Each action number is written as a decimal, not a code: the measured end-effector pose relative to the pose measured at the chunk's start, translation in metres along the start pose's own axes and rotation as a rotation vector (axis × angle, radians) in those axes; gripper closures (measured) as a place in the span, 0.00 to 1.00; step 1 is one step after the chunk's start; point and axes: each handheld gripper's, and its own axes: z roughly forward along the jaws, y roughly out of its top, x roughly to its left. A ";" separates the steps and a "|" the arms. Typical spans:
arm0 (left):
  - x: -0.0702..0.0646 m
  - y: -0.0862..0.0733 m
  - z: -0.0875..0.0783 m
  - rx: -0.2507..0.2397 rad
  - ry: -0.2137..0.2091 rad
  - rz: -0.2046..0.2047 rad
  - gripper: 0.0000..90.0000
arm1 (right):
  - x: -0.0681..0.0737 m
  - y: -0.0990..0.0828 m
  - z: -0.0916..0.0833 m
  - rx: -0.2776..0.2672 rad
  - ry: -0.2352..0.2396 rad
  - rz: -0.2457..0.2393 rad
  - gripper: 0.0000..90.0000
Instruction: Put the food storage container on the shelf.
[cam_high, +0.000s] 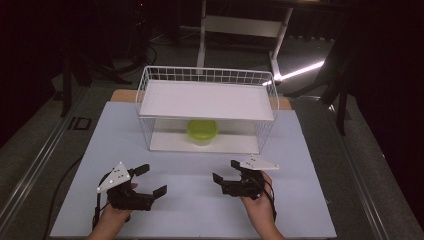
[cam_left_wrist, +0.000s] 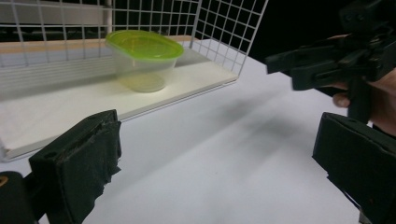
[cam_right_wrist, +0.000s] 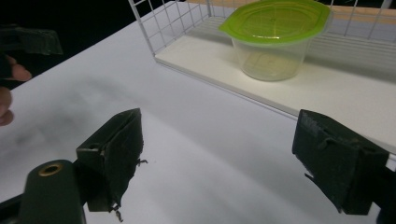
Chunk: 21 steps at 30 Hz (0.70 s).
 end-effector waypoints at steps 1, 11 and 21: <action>0.001 -0.001 -0.002 0.002 0.002 -0.005 0.02 | -0.001 -0.001 -0.002 0.000 -0.006 0.002 0.18; 0.006 -0.007 -0.017 0.011 0.021 -0.010 0.02 | -0.007 -0.009 -0.026 -0.012 0.003 0.014 0.18; 0.014 -0.011 -0.029 -0.006 0.056 -0.028 0.02 | -0.022 -0.018 -0.051 -0.027 -0.039 0.042 0.18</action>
